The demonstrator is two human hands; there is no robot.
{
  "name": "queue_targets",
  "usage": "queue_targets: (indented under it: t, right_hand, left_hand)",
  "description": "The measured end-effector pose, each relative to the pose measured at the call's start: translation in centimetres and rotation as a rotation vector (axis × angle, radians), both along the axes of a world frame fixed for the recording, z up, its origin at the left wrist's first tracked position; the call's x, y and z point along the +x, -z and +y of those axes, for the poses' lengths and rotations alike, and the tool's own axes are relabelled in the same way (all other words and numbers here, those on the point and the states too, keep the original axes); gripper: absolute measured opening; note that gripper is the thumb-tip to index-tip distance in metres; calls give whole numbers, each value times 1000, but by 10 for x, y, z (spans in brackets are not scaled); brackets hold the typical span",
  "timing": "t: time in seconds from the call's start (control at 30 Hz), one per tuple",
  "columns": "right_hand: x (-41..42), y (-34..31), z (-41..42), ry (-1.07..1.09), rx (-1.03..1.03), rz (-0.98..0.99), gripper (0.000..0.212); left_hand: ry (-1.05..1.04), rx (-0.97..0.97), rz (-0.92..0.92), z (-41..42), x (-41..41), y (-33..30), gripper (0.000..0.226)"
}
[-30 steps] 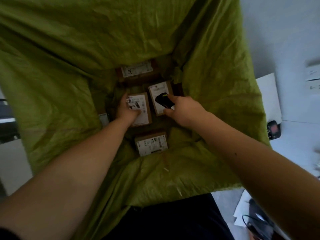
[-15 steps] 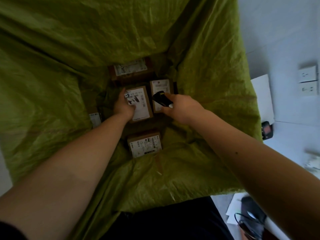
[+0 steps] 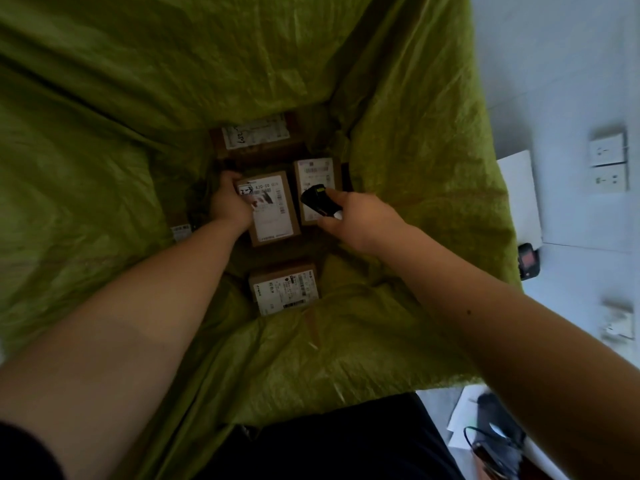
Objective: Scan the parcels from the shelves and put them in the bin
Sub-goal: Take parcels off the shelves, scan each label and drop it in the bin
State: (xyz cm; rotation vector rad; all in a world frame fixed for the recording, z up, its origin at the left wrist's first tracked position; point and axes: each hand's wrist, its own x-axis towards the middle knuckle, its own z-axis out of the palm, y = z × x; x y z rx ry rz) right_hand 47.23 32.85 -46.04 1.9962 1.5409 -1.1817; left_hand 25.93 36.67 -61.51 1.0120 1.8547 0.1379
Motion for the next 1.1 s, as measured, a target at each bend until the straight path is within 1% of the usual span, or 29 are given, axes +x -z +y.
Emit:
queue_targets:
  t: [0.03, 0.07, 0.1, 0.17, 0.2, 0.23, 0.27, 0.37, 0.5, 0.6, 0.77, 0.87, 1.0, 1.1]
  right_hand:
    - [-1, 1, -1, 4, 2, 3, 72]
    - [-1, 2, -2, 6, 4, 2, 72]
    - [-2, 2, -3, 5, 2, -3, 72]
    - [-5, 5, -5, -2, -2, -12, 72]
    - [-6, 7, -6, -8, -2, -15, 72]
    - [-6, 9, -7, -11, -2, -20, 72]
    - [-7, 11, -9, -9, -5, -25, 71]
    - [-9, 11, -11, 33, 10, -35, 72]
    - [-7, 15, -14, 120, 99, -57, 72]
    - [-7, 18, -15, 140, 106, -78, 73]
    - [-6, 19, -16, 160, 105, -68, 73]
    - [-6, 18, -16, 168, 100, -72, 75]
    - [-4, 17, -18, 157, 93, -72, 75]
    - [-5, 15, -20, 144, 94, -81, 75]
  left_hand:
    - [25, 22, 34, 0, 0, -2, 42]
    - [60, 28, 44, -1, 2, -4, 47]
    - [108, 13, 31, -4, 4, -5, 61]
    - [210, -79, -9, -11, 9, -9, 105]
    - [236, -122, -24, -15, 14, -11, 122]
    - [239, -153, -39, -20, 19, -13, 132]
    - [220, -173, -52, -25, 24, -14, 136]
    - [148, -199, -41, -31, 33, -14, 138]
    - [159, -198, -13, -31, 39, -6, 139]
    - [168, -173, 10, -34, 40, -3, 139]
    - [228, -139, 137, -36, 45, -8, 136]
    - [226, -119, 202, -35, 41, -9, 135]
    - [153, -68, 209, -33, 32, -6, 131]
    - [103, -27, 177, -25, 29, -7, 121]
